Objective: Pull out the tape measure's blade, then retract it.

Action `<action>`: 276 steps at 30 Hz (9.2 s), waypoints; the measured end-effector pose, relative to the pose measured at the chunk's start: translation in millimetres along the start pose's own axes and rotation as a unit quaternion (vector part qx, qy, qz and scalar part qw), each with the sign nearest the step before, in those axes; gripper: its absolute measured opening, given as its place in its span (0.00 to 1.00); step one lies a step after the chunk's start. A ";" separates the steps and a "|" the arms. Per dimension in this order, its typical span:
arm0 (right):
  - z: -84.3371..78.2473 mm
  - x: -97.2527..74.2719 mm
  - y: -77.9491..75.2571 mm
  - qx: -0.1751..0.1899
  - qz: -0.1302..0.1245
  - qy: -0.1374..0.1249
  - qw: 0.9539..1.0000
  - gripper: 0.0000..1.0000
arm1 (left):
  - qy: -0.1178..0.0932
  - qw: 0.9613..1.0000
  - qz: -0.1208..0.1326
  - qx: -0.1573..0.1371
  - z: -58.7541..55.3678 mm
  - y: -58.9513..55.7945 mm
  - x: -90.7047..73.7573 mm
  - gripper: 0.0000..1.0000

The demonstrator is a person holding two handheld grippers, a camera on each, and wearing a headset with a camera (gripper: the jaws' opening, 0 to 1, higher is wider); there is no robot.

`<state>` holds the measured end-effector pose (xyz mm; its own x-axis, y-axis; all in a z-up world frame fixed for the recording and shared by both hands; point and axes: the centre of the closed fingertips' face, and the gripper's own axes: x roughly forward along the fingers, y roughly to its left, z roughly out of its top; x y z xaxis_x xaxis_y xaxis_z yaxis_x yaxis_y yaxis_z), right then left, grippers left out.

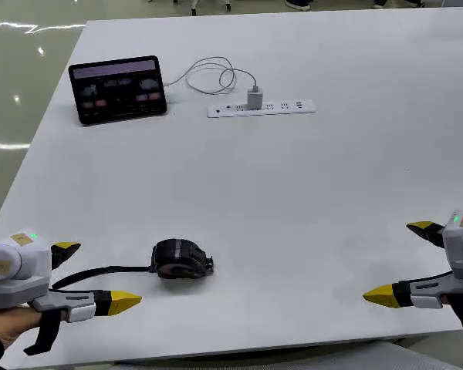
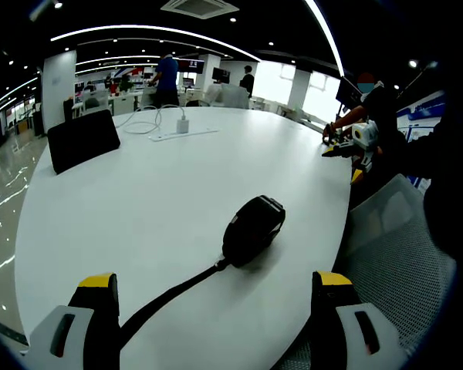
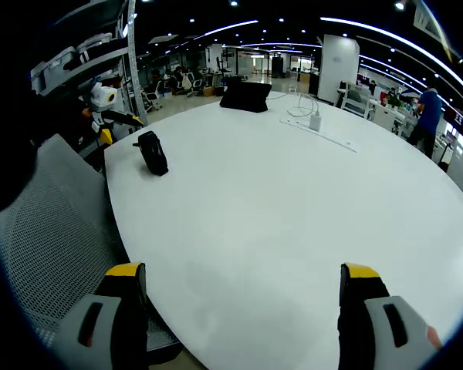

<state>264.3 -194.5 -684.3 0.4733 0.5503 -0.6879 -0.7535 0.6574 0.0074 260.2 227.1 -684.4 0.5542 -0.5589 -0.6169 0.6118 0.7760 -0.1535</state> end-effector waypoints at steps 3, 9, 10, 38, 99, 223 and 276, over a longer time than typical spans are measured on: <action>0.7 0.4 1.0 -0.002 0.003 -0.002 1.000 1.00 | -0.011 1.000 0.003 -0.008 2.7 0.4 0.0 1.00; 6.5 4.1 8.5 -0.011 0.015 -0.016 1.000 1.00 | -0.004 1.000 -0.005 0.004 0.7 -3.9 2.0 1.00; 7.5 5.2 9.0 -0.013 0.017 -0.016 1.000 1.00 | -0.003 1.000 -0.005 0.008 0.8 -4.1 2.3 1.00; 75.7 67.3 48.2 -0.088 0.090 -0.032 0.991 1.00 | 0.012 0.992 -0.078 0.103 44.8 -19.8 34.9 1.00; 127.8 178.2 150.1 -0.209 0.226 -0.034 0.951 0.83 | 0.180 0.903 -0.215 0.325 21.6 -65.9 103.8 0.61; 99.0 214.6 171.0 -0.250 0.260 0.028 0.932 0.10 | 0.171 0.911 -0.222 0.303 22.0 -66.6 94.6 0.32; 83.6 198.6 145.7 -0.240 0.250 0.043 0.937 0.10 | 0.160 0.917 -0.214 0.298 22.3 -64.4 97.7 0.32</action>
<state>286.6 53.6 -759.2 -0.0159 0.6702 -0.7420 -0.9994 0.0112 0.0315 287.6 116.0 -717.6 0.0563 -0.5860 -0.8084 0.9868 0.1559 -0.0444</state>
